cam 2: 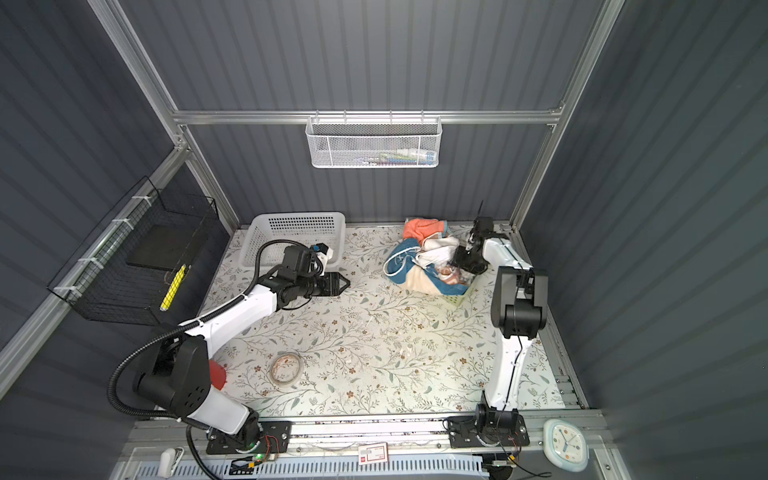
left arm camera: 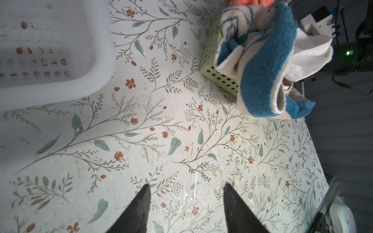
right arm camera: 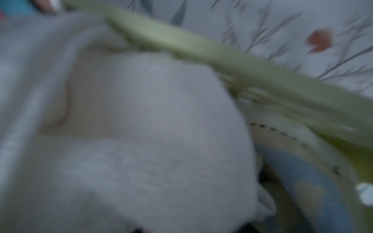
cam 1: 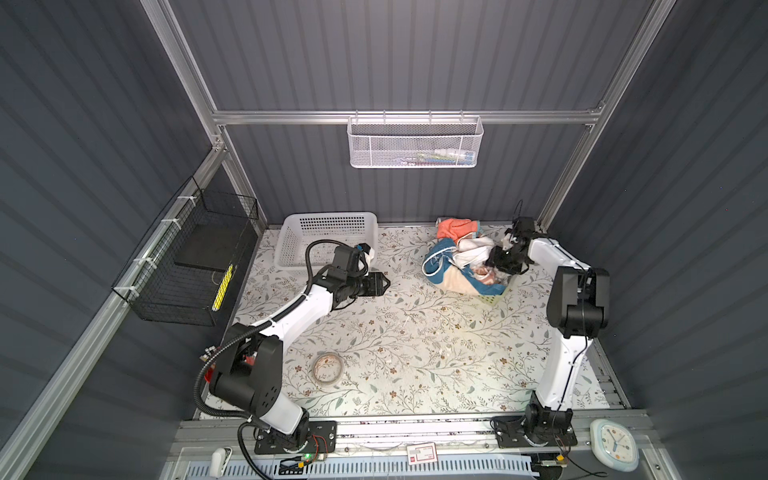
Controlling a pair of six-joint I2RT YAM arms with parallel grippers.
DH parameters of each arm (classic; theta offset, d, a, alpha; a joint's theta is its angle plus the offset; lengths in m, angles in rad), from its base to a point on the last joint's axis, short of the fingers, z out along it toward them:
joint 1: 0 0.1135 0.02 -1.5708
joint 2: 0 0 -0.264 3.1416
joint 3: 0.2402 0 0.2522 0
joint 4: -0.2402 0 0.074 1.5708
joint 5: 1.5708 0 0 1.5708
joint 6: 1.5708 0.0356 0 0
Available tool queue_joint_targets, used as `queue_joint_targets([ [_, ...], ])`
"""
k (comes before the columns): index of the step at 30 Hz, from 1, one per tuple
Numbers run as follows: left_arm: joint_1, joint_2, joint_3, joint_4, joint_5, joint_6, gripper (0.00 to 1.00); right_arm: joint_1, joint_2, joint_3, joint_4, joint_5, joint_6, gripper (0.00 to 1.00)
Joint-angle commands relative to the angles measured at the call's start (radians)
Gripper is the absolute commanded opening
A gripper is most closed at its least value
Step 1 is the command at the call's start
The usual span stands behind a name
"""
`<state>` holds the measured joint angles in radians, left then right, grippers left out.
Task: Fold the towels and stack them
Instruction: 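Reach the right gripper into the green basket and grasp the blue-cream towel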
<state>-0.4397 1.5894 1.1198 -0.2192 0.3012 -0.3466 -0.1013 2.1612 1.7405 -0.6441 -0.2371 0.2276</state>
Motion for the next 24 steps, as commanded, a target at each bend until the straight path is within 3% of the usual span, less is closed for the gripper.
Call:
queue_joint_targets([
  [1,-0.002,0.057,0.077,-0.051,0.020,0.049,0.58,-0.038,0.073,0.174,-0.194,-0.006,-0.045,0.57],
  [6,-0.009,0.136,0.149,0.004,0.068,0.019,0.57,-0.037,0.010,0.240,-0.239,0.058,-0.074,0.71],
  [11,-0.045,0.210,0.227,-0.004,0.069,0.036,0.57,-0.018,-0.119,0.244,-0.317,0.093,-0.108,0.77],
  [16,-0.095,0.238,0.282,-0.032,0.036,0.071,0.65,0.036,-0.340,0.089,-0.301,0.164,-0.087,0.82],
  [19,-0.109,0.247,0.323,-0.037,0.036,0.078,0.68,0.099,-0.476,-0.026,-0.288,0.223,-0.066,0.82],
  [24,-0.113,0.233,0.304,-0.051,0.047,0.055,0.69,0.339,-0.563,-0.172,-0.290,0.233,-0.027,0.84],
])
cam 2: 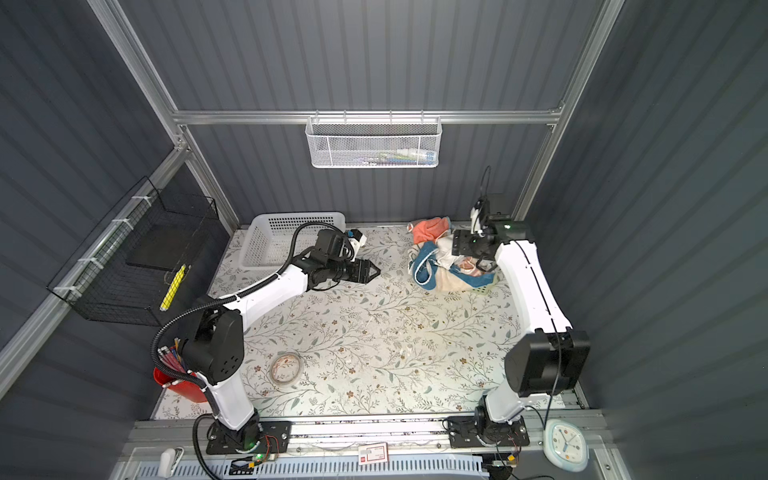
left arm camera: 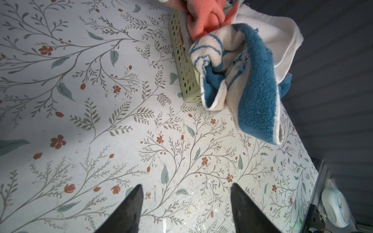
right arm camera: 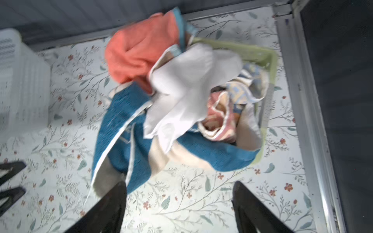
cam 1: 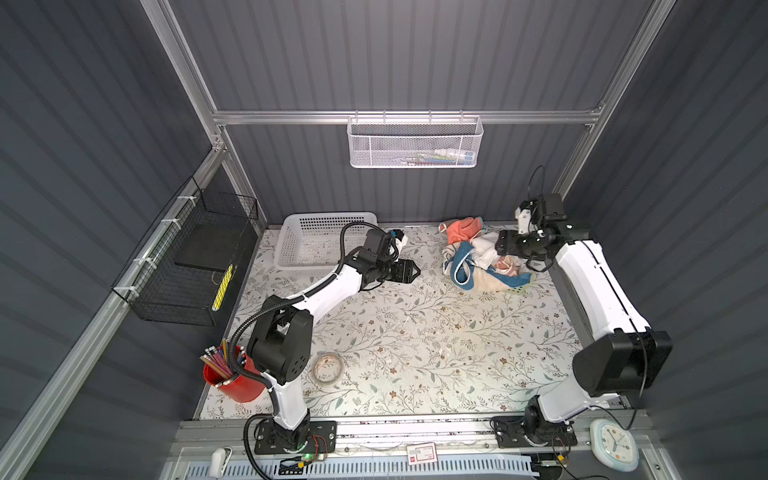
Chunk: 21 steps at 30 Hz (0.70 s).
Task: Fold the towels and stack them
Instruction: 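Reach the right gripper into the green basket and grasp the blue-cream towel, then lift the blue-cream towel out with the right gripper and drop it on the table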
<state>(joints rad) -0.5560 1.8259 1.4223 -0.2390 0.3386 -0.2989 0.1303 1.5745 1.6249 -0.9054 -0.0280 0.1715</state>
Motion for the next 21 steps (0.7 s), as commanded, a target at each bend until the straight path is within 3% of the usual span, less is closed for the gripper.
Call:
queue_joint_targets([
  [1,0.003,-0.011,0.000,-0.030,0.005,0.009,0.70,0.145,0.034,-0.059,-0.044,0.020,0.046,0.86],
  [6,0.002,-0.048,-0.107,-0.043,-0.061,-0.020,0.73,0.298,0.116,-0.103,-0.018,0.087,0.107,0.94],
  [10,-0.005,-0.100,-0.195,-0.022,-0.061,-0.040,0.74,0.307,0.215,-0.082,-0.021,0.208,0.076,0.93],
  [13,-0.010,-0.139,-0.249,-0.003,-0.062,-0.048,0.74,0.307,0.269,-0.037,-0.030,0.310,0.017,0.55],
  [16,-0.017,-0.158,-0.267,-0.009,-0.051,-0.050,0.74,0.307,0.219,-0.017,0.009,0.389,-0.030,0.21],
  [19,-0.022,-0.168,-0.274,-0.009,-0.047,-0.048,0.74,0.304,0.099,-0.034,0.108,0.416,-0.082,0.00],
  [21,-0.024,-0.175,-0.274,-0.004,-0.047,-0.048,0.74,0.298,0.031,-0.016,0.156,0.410,-0.131,0.00],
])
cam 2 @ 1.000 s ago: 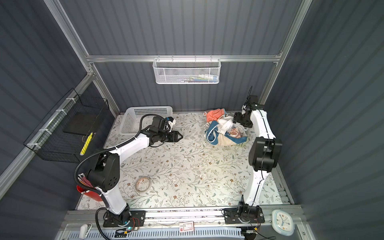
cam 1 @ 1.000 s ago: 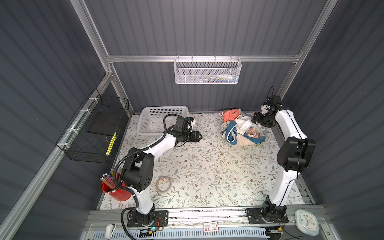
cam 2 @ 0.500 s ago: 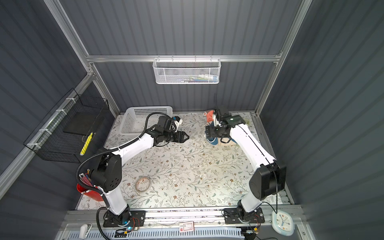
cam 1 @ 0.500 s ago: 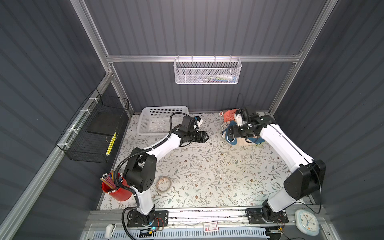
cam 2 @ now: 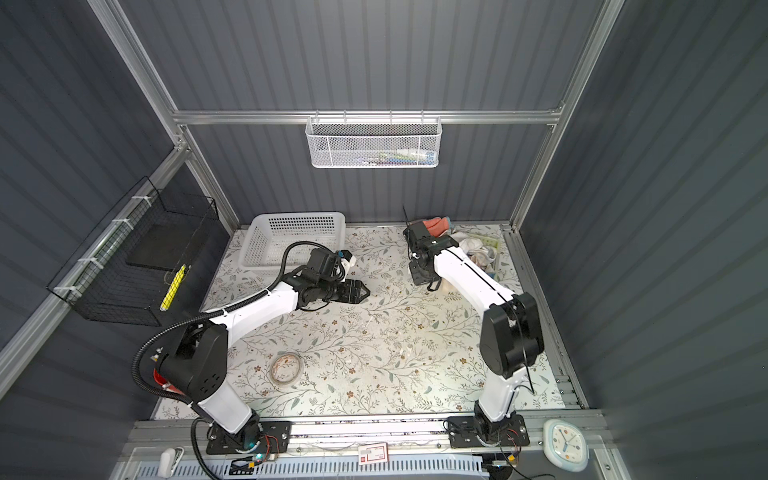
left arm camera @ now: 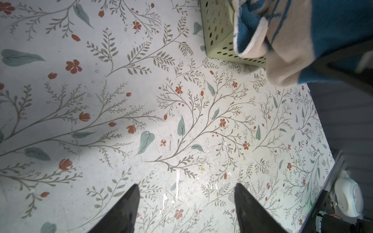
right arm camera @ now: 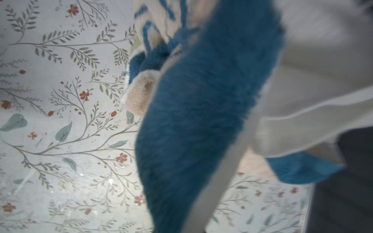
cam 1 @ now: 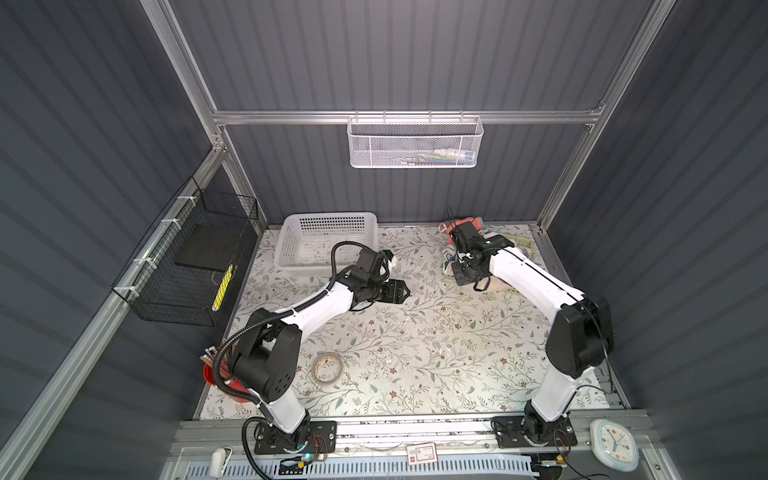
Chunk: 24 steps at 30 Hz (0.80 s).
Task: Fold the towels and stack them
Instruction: 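Lift the blue-cream towel out with the right gripper and drop it on the table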
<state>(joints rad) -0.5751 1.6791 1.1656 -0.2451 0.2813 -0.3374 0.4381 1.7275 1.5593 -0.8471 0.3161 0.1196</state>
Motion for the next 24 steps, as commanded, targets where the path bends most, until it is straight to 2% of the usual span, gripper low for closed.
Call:
queue_joint_targets([
  [1,-0.005,-0.033,-0.018,0.008,0.011,-0.008,0.74,-0.013,-0.142,0.067,0.111,0.058,-0.103,0.00],
  [6,-0.004,-0.028,-0.019,0.047,0.013,0.003,0.73,-0.028,-0.198,0.212,0.168,0.032,-0.211,0.00],
  [14,-0.014,-0.043,-0.032,0.058,0.013,-0.012,0.72,-0.041,-0.117,0.607,0.094,-0.005,-0.310,0.00],
  [19,-0.015,-0.081,-0.060,0.071,-0.010,-0.020,0.71,-0.036,-0.082,0.836,0.044,-0.168,-0.280,0.00],
  [24,-0.016,-0.109,-0.063,0.064,-0.037,-0.009,0.71,0.000,-0.116,0.901,0.062,-0.227,-0.268,0.00],
])
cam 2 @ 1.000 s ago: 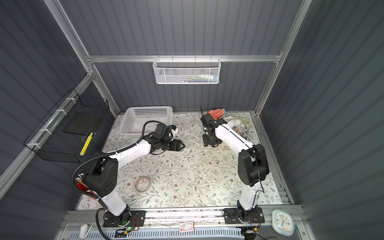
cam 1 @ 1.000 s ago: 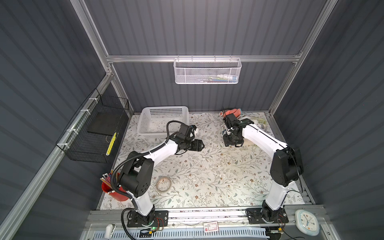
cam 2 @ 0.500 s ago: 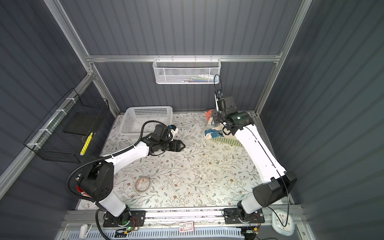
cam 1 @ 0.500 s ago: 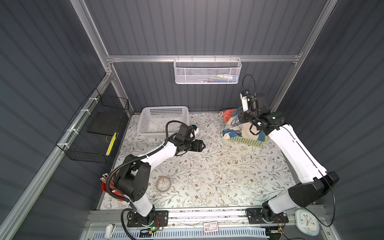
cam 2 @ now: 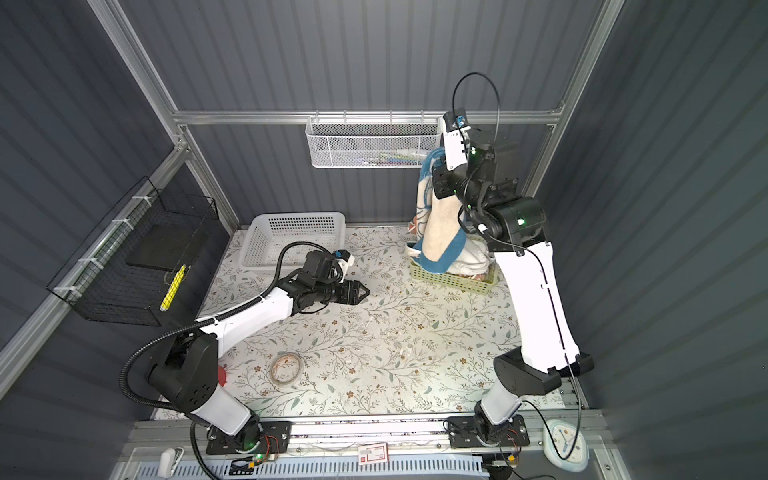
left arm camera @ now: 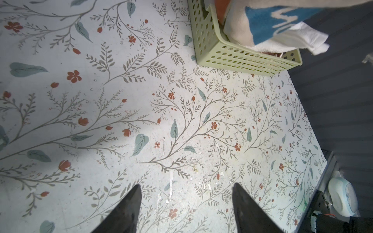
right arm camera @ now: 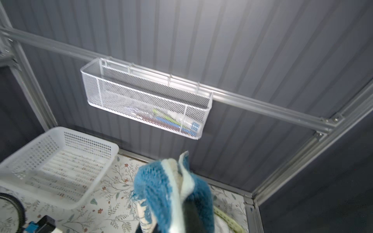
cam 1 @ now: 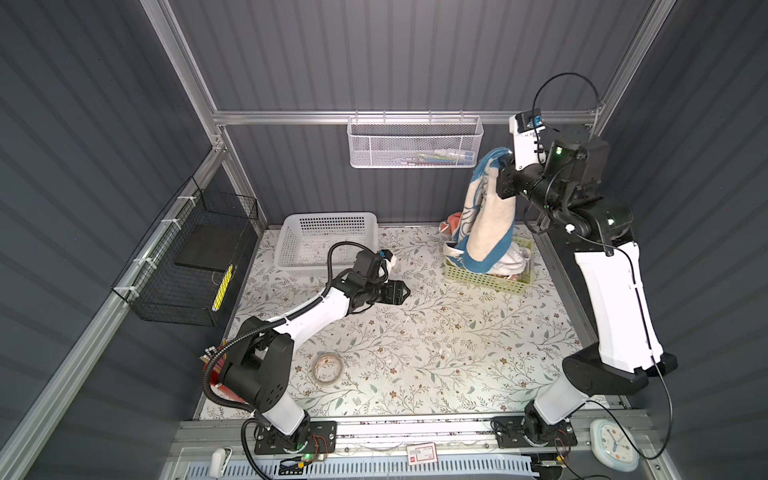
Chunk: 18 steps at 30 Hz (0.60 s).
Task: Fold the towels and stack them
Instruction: 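Lift the blue-cream towel out with the right gripper and drop it on the table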
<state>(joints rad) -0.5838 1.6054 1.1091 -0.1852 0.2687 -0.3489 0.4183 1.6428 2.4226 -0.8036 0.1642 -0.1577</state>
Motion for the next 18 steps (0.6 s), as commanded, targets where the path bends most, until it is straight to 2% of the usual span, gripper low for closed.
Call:
queue_joint_targets([
  [1,-0.007,-0.043,-0.007,0.004,-0.028,0.008,0.71,0.026,-0.038,0.049,0.018,-0.082,0.015,0.00],
  [4,-0.007,-0.067,0.001,-0.006,-0.047,0.027,0.71,0.040,-0.055,0.096,0.005,-0.138,0.042,0.00],
  [6,-0.007,-0.084,0.006,-0.017,-0.086,0.031,0.71,0.052,-0.078,0.098,0.002,-0.224,0.069,0.00],
  [10,-0.007,-0.115,0.014,-0.026,-0.213,-0.005,0.73,0.076,-0.167,-0.025,0.001,-0.424,0.163,0.00],
  [12,-0.007,-0.129,0.011,-0.024,-0.247,-0.019,0.73,0.076,-0.238,-0.187,0.024,-0.459,0.224,0.00],
  [15,-0.007,-0.153,-0.021,-0.025,-0.285,-0.040,0.74,0.072,-0.385,-0.619,0.149,-0.447,0.331,0.00],
  [16,-0.007,-0.157,-0.034,-0.026,-0.291,-0.047,0.74,0.059,-0.428,-0.789,0.198,-0.459,0.390,0.07],
  [17,-0.007,-0.159,-0.042,-0.035,-0.292,-0.050,0.75,0.022,-0.465,-0.955,0.272,-0.543,0.463,0.19],
  [18,-0.006,-0.153,-0.049,-0.046,-0.290,-0.049,0.75,-0.019,-0.486,-1.104,0.341,-0.628,0.531,0.28],
])
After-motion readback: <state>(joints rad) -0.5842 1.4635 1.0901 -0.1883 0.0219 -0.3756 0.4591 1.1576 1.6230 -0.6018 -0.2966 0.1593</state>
